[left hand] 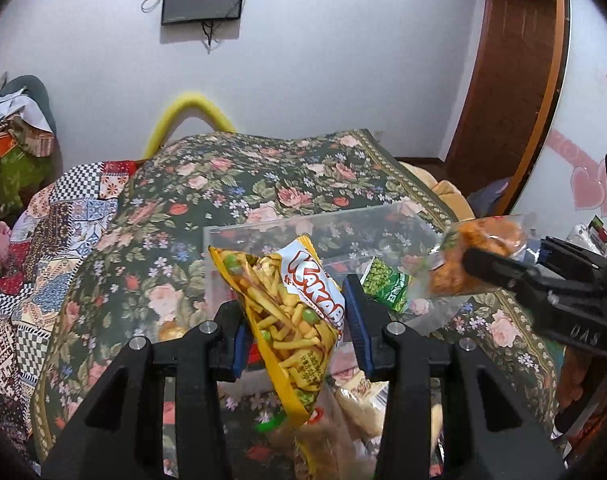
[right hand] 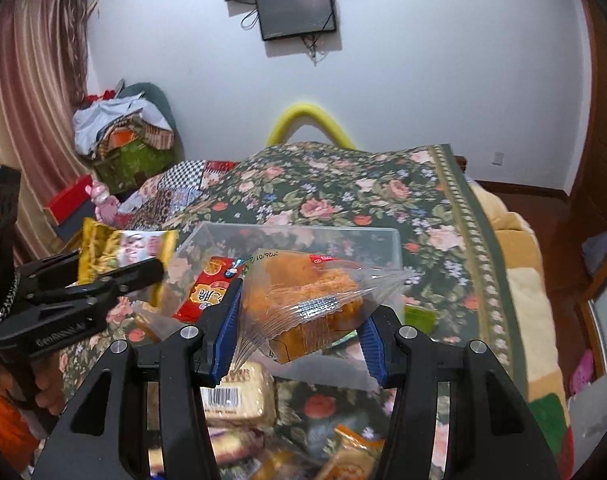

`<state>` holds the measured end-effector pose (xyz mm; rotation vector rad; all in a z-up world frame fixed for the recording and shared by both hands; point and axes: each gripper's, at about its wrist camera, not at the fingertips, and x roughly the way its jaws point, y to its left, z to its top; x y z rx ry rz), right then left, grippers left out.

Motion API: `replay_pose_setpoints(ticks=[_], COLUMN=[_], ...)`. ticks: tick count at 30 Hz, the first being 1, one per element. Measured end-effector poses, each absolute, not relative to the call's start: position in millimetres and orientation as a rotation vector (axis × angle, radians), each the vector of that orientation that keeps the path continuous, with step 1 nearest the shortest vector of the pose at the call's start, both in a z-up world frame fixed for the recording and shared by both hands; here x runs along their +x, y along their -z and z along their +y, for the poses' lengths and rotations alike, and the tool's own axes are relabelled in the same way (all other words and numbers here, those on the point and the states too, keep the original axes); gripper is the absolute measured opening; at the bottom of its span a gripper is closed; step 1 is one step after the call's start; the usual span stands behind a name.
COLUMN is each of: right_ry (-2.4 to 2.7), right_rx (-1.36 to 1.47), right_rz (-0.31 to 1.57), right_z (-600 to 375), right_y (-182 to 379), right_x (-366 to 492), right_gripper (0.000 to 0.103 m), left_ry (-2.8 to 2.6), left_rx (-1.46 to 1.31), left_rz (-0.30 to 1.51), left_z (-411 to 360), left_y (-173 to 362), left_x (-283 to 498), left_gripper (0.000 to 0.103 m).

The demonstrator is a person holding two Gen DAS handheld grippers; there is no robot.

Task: Organize snacks
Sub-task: 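Carry both bags over the clear box and release them inside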

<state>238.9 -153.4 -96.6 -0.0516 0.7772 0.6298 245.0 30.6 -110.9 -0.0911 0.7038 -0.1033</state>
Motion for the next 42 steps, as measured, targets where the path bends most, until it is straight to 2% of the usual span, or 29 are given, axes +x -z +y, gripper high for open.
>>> replay_pose_setpoints(ticks=[11, 25, 34, 42], right_ry=[-0.662, -0.667, -0.648, -0.618], right_rx=[-0.119, -0.183, -0.167, -0.163], right_rz=[0.871, 0.959, 0.893, 0.842], right_z=[-120, -113, -133, -160], right_y=[127, 147, 114, 90], right_x=[270, 271, 255, 226], right_gripper=[0.049, 0.052, 0.053, 0.06], left_ry=[0.1, 0.105, 0.082, 0.083], left_rx=[-0.094, -0.124, -0.115, -0.076], left_rz=[0.786, 0.824, 0.787, 0.792], left_z=[24, 36, 46, 40], left_y=[140, 143, 118, 110], left_x=[291, 288, 253, 210], left_gripper=[0.041, 0.042, 0.053, 0.064])
